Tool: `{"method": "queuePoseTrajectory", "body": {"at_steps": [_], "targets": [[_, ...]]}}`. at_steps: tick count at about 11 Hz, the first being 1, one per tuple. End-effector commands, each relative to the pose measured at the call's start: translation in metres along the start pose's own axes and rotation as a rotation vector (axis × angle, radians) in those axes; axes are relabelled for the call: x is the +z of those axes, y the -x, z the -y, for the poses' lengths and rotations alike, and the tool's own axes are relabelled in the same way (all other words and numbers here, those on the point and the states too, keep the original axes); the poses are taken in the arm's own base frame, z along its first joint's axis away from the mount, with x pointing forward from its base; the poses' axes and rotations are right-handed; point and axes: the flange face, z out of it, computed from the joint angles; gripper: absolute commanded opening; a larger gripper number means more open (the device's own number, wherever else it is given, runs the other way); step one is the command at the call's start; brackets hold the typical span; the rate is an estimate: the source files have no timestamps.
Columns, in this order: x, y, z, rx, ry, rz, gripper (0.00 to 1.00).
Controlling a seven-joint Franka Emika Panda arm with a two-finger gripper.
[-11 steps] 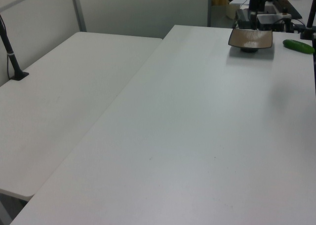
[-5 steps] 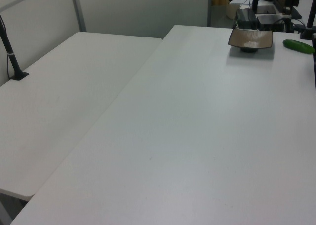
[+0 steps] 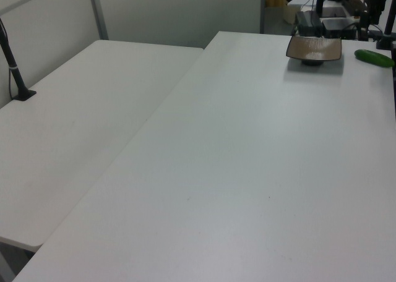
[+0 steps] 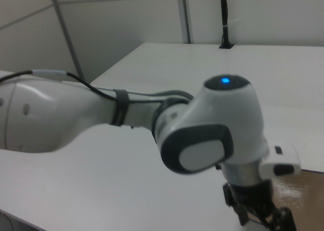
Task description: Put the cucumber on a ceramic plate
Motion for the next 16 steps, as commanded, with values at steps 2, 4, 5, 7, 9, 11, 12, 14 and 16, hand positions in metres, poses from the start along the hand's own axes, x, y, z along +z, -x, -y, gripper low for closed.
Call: {"method": "queuePoseTrajectory", "body": {"at_steps": [2, 4, 5, 7, 9, 11, 12, 14, 16], "targets": [[0.063, 0.003, -0.042, 0.004, 0.065, -0.015, 1.0], [0.081, 0.005, -0.054, -0.003, 0.085, -0.03, 1.0], [0.091, 0.005, -0.055, -0.002, 0.086, -0.024, 1.0], [0.108, 0.002, -0.053, -0.012, 0.092, -0.024, 1.0], [0.121, 0.0, -0.048, -0.02, 0.085, -0.007, 1.0], [0.134, 0.002, -0.047, -0.024, 0.078, 0.014, 1.0], [0.14, 0.002, -0.047, -0.027, 0.078, 0.021, 1.0], [0.152, 0.001, -0.046, -0.034, 0.091, 0.005, 0.91], [0.152, 0.001, -0.047, -0.031, 0.092, 0.003, 0.47]]}}
